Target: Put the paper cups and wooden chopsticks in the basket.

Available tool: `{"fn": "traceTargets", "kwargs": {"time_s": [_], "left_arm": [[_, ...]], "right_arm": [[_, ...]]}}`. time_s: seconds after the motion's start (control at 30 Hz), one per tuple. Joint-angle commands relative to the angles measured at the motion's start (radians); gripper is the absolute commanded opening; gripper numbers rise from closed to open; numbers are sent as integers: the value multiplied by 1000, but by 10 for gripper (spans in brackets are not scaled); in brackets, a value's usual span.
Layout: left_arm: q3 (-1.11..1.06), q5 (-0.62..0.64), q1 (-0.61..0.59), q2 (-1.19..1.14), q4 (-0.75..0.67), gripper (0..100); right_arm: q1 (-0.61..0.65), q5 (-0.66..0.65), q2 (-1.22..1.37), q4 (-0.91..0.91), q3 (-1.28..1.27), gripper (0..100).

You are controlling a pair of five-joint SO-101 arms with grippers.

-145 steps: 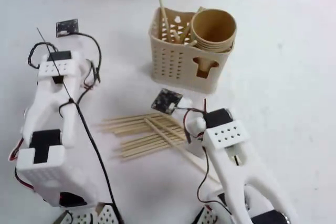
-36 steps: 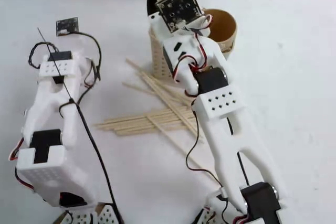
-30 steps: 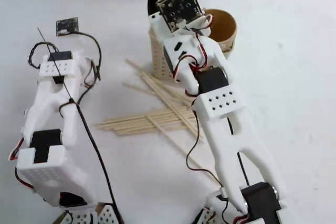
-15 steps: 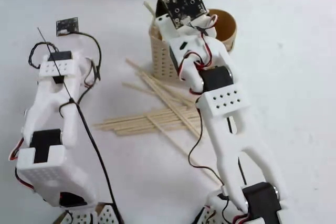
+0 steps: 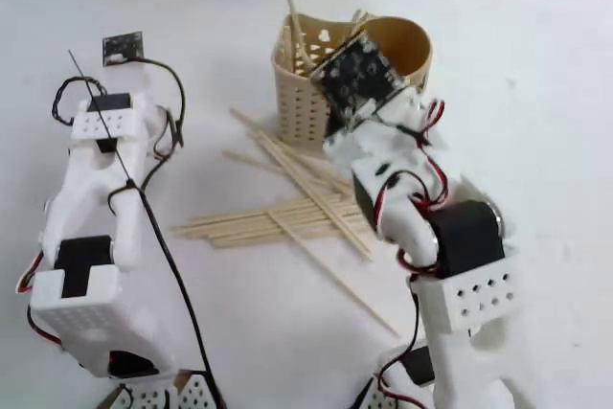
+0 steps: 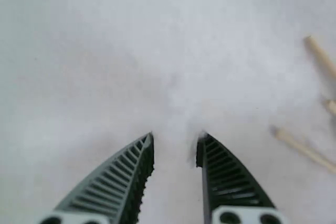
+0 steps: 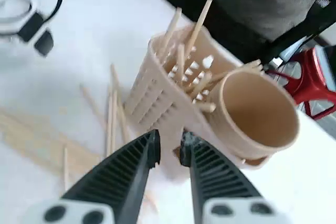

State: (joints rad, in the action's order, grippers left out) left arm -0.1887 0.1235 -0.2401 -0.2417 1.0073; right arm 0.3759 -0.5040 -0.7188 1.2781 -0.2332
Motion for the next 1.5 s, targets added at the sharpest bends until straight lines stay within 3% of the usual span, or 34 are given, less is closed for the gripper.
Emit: {"fn": "traceTargets", "kwargs": {"time_s": [0.0, 0.17, 0.3, 0.43, 0.63, 0.73, 0.9, 1.17, 1.27, 1.47], "left_arm": [[6, 3, 7, 7, -17, 150], [2, 3, 7, 7, -17, 150], [2, 2, 7, 7, -17, 150], [2, 2, 7, 7, -17, 150], [8, 2, 7, 8, -17, 150], [9, 2, 7, 8, -17, 150], [9, 2, 7, 8, -17, 150], [9, 2, 10, 12, -17, 150], [9, 2, 8, 12, -17, 150], [9, 2, 8, 10, -17, 150]], "right_arm": [[1, -64, 24, 160, 21, 71], [8, -127, 177, 199, -132, 71], [10, -164, 274, 51, -301, 84], [12, -161, 340, -79, -385, 176], [117, -149, 438, -197, -388, 205], [176, -69, 513, -280, -367, 205], [133, 38, 664, -358, -267, 205], [73, 51, 816, -366, -201, 205], [73, 51, 840, -377, -207, 196], [73, 51, 843, -366, -212, 38]]}}
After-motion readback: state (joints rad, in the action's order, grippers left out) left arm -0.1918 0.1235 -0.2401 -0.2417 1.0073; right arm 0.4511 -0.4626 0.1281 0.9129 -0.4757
